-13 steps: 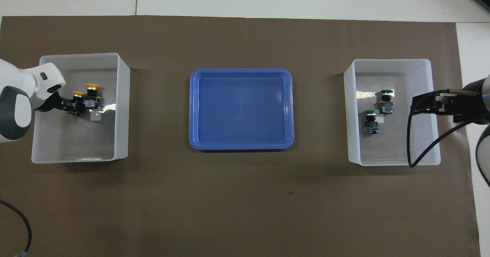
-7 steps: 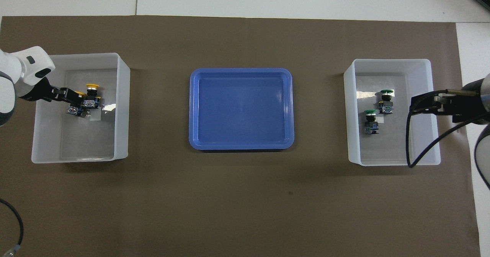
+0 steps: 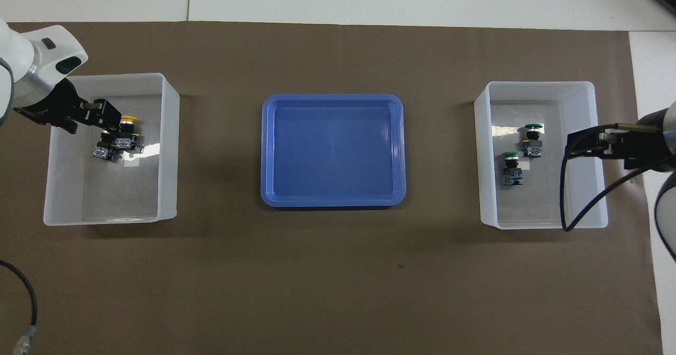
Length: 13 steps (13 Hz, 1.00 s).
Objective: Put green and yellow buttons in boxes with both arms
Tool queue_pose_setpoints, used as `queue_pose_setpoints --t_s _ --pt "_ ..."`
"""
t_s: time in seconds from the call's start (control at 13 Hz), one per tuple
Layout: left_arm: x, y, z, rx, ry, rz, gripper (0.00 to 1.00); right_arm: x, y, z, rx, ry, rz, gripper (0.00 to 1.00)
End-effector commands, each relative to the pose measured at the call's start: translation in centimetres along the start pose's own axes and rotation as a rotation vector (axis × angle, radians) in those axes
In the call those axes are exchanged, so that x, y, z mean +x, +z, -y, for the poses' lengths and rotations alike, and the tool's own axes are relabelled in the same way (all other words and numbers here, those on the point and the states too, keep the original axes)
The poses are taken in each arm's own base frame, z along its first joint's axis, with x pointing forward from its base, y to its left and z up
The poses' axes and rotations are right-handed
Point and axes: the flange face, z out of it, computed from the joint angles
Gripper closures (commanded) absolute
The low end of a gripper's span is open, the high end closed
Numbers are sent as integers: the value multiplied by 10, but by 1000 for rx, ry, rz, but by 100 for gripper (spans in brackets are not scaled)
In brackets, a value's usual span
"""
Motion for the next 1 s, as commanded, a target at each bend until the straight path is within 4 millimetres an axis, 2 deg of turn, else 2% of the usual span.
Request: queue_pose_setpoints --t_s 0.0,0.08,0.31,0.46,0.54,0.69,0.92 --pt "-10 -16 -4 -34 -19 44 17 -2 -2 0 12 9 -4 0" --pt "-14 -19 -5 -41 -24 64 17 -3 -2 0 11 11 -3 0" --pt "-38 -62 -8 -52 -40 67 17 -3 -2 0 11 11 -3 0" --pt "-64 -102 -14 -55 -35 -3 17 -3 -1 0 11 9 -1 0" --pt "-76 -113 -17 -50 -32 -20 17 -3 -1 0 11 9 -1 0" --pt "-89 -112 -23 -46 -29 -12 17 -3 -2 0 11 11 -3 0" --pt "-99 -91 -52 -28 -28 -10 16 -3 -2 0 11 11 -3 0"
